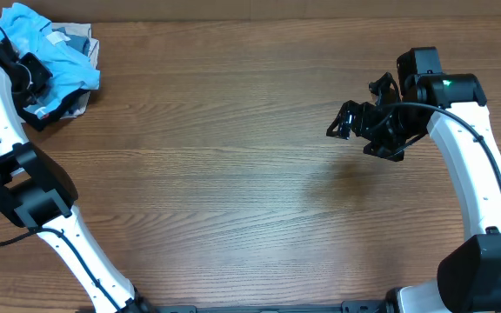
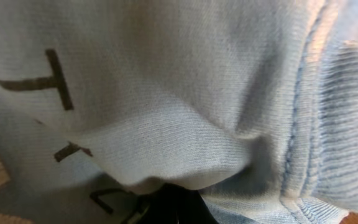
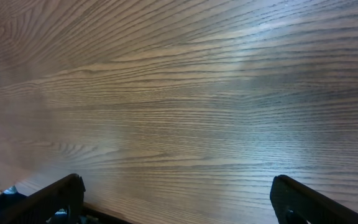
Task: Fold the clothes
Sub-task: 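Adjust the shirt on the stack with the left gripper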
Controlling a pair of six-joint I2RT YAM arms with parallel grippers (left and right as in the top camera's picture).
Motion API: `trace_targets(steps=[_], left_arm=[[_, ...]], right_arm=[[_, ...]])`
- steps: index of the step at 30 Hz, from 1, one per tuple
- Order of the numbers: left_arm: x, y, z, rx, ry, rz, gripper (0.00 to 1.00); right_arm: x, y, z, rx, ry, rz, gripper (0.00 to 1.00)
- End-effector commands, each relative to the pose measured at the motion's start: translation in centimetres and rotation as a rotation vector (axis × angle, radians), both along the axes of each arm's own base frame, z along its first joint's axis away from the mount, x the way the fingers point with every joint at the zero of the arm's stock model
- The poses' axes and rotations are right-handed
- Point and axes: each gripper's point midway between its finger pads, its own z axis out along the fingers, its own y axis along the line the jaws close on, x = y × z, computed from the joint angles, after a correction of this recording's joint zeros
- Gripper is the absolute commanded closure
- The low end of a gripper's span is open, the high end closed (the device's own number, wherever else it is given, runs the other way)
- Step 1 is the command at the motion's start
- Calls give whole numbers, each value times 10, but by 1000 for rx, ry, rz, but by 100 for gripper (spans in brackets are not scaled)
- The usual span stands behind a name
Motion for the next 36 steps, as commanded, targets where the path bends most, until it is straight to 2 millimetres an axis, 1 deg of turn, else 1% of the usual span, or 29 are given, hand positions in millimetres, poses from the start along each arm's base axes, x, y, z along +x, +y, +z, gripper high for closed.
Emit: trace_targets(steps=[1, 3, 6, 10, 16, 17, 19, 21, 23, 25, 28, 31, 34, 36], left_arm=[[13, 11, 62, 72, -139, 25, 96], [17, 11, 79, 91, -176, 22, 96], [22, 10, 93, 109, -212, 18, 96], [28, 13, 96, 119, -239, 22, 96], [48, 23, 115, 201, -336, 19, 96], [51, 23, 116, 214, -343, 21, 96], [57, 20, 117, 234, -355, 8, 96], [66, 15, 114, 256, -366, -26, 96], [76, 9, 109, 282, -372, -64, 96], [82, 8, 100, 299, -363, -62, 96], [92, 6, 79, 314, -346, -61, 96], [100, 7, 53, 323, -316, -56, 96], [101, 11, 25, 322, -276, -49, 96], [100, 15, 8, 317, -249, -51, 92]], right_arm=[[-1, 1, 0, 0, -3, 10, 0], [-1, 1, 0, 0, -3, 10, 0], [-1, 1, 0, 0, -3, 10, 0], [-1, 1, 0, 0, -3, 10, 0], [1, 2, 1, 0, -13, 10, 0], [2, 2, 1, 1, -14, 9, 0], [2, 2, 1, 1, -17, 9, 0], [2, 2, 1, 1, -17, 9, 0], [2, 2, 1, 1, -16, 9, 0], [1, 2, 1, 1, -14, 9, 0], [1, 2, 1, 1, -11, 9, 0], [0, 2, 0, 1, -9, 9, 0], [-1, 2, 0, 1, -5, 9, 0], [-2, 1, 0, 0, 3, 9, 0]])
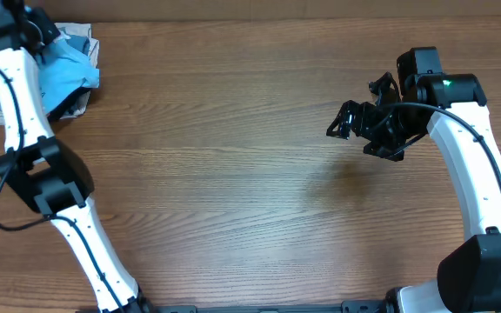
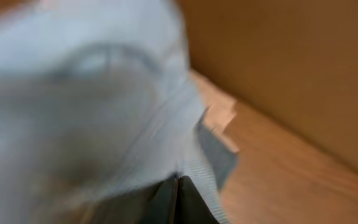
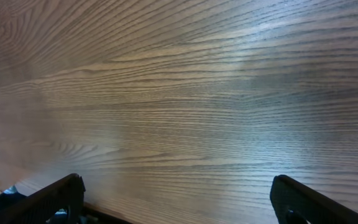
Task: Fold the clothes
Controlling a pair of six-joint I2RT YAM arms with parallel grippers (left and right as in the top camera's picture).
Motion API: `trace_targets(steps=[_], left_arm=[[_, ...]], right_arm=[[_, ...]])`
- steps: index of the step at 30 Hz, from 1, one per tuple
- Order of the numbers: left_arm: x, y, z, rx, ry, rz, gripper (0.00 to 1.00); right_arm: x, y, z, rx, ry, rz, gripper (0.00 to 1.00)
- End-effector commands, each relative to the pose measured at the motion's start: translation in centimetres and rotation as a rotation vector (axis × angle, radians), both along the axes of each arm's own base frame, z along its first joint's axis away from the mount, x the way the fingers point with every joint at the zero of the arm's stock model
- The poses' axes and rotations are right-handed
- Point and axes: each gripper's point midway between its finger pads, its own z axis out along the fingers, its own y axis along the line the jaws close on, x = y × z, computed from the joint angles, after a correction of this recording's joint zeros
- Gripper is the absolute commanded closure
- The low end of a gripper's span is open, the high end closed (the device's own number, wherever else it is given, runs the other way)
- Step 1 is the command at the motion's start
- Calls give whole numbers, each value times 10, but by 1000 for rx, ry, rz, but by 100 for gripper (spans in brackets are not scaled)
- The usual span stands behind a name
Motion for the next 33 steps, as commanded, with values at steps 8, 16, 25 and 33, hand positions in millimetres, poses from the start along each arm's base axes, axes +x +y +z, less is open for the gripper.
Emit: trace_targets(steps=[8, 16, 25, 33], left_arm=[[-5, 25, 10, 54, -11, 33, 80], [-16, 9, 133, 100, -203, -3, 11], [-69, -27, 269, 66, -418, -7, 0], [-127, -90, 339, -17, -497, -192, 0]], right_arm=[[-3, 1, 0, 0, 7, 9, 0], [-4, 1, 0, 1, 16, -3, 0], [6, 1, 24, 10, -22, -39, 0], [-3, 2, 58, 17, -55, -38, 0]])
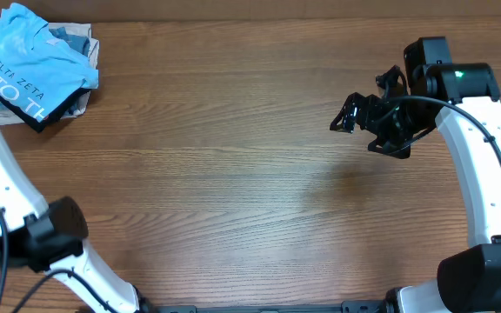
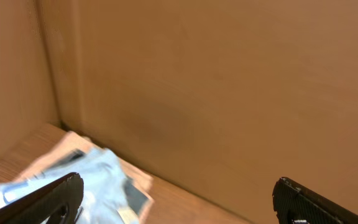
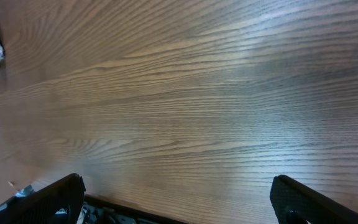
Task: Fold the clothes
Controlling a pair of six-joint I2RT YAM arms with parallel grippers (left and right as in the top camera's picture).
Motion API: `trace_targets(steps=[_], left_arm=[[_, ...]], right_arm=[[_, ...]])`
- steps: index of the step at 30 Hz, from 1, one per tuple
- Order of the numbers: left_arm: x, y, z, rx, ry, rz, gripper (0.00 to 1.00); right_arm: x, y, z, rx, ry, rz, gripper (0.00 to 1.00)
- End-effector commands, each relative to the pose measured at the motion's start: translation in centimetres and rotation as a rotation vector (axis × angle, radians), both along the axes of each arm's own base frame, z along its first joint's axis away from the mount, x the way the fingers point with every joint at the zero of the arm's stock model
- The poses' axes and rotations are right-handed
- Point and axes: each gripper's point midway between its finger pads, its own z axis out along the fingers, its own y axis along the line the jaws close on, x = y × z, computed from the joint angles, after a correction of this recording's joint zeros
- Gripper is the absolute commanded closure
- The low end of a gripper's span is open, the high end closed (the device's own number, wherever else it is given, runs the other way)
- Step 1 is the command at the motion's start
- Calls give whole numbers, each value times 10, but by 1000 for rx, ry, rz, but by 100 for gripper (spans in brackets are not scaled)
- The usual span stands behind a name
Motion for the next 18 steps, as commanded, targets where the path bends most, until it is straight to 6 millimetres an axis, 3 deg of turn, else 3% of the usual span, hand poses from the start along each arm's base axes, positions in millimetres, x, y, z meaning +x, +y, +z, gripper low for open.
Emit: trace_targets(steps=[1, 8, 12, 18], left_arm=[[-26, -42, 28, -61, -37, -157, 0], [-98, -121, 41, -223, 34, -426, 0], [-135, -142, 45, -231, 72, -465, 0], [-200, -171, 61, -113, 68, -512, 0]], right_arm=[[1, 2, 32, 16, -90, 1, 0], [-34, 2, 82, 26, -192, 7, 0], [-66, -1, 114, 22, -297, 5, 0], [-123, -10, 148, -12, -446, -12, 0]])
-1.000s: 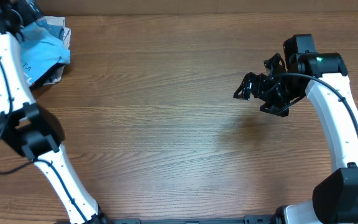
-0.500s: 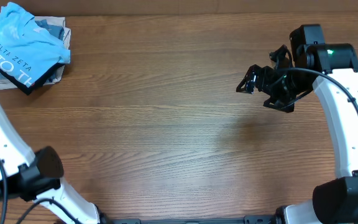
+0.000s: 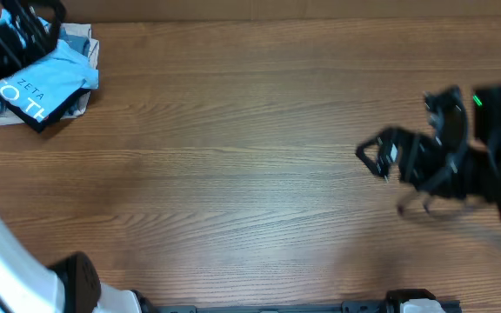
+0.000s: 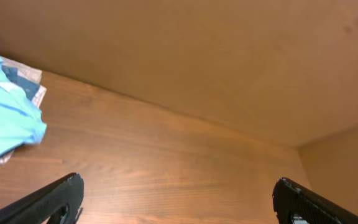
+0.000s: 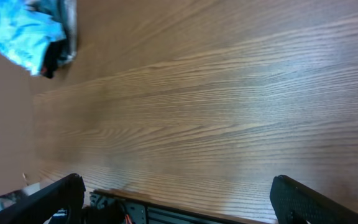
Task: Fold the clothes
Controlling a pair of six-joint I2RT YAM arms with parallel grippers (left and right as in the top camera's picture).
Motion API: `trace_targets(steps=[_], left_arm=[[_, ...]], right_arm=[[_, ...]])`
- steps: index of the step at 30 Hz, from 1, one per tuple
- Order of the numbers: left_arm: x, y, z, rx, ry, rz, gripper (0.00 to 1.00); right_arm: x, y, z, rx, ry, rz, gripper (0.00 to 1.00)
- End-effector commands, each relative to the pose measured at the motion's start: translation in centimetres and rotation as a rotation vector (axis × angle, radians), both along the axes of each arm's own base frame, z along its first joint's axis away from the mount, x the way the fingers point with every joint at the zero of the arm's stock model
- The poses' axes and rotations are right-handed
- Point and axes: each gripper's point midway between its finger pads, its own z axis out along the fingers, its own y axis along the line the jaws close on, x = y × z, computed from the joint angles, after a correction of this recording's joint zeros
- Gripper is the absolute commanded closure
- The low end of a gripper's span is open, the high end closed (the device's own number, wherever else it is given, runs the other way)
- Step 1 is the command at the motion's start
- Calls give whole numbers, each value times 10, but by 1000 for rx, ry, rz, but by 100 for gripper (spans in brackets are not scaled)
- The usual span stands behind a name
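Note:
A folded light blue shirt (image 3: pixel 49 80) with dark lettering lies on top of a small pile of clothes (image 3: pixel 78 50) at the table's far left corner. It also shows in the left wrist view as the blue shirt (image 4: pixel 5 121) and in the right wrist view as a small blue shirt (image 5: pixel 27 31). My left gripper (image 3: pixel 20 30) hovers over the pile's far left side, open and holding nothing (image 4: pixel 178 183). My right gripper (image 3: pixel 379 158) is blurred over the right half of the table, open and holding nothing (image 5: pixel 176 180).
A brown cardboard wall (image 4: pixel 185 56) runs along the table's far edge. The wooden table (image 3: pixel 233 174) stretches between the two arms. The table's near edge with a black frame (image 5: pixel 142 211) shows in the right wrist view.
My left gripper has come back into the overhead view, over the pile's far left side. The right arm has shifted right and toward the near side, and looks larger and blurred. Both stay open.
At first my left gripper was pressed into the blue shirt on the pile. Then it was at the pile's far side with its fingers close together. Later it was open and away, with the shirt lying folded on top. The right gripper stayed open, holding nothing.

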Motion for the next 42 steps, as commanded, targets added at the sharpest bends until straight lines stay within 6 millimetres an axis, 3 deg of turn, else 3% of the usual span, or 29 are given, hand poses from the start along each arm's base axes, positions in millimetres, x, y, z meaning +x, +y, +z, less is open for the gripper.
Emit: trace_targets(steps=[1, 7, 14, 20, 25, 29, 33, 42], left_arm=[[-46, -26, 25, 102, -102, -82, 0], [-109, -57, 30, 201, -141, -148, 0], [-166, -86, 37, 243, -227, -180, 0], [-211, -100, 2, 250, -185, -153, 0], [-249, -128, -43, 236, -185, -246, 0], [-262, -132, -63, 254, -206, -237, 0], [-260, -125, -69, 290, -205, -194, 0], [-258, -114, -73, 320, -176, -142, 0]], right_arm=[[-26, -4, 21, -15, -102, -11, 0], [-73, -15, 37, -52, -229, -45, 0], [-111, -26, 31, -71, -309, -112, 0], [-134, -42, 5, -77, -305, -246, 0], [-132, -63, 0, -131, -351, -367, 0], [-116, -65, 17, -121, -443, -386, 0], [-105, -65, 33, -104, -516, -392, 0], [-105, -65, 34, -102, -521, -392, 0]])
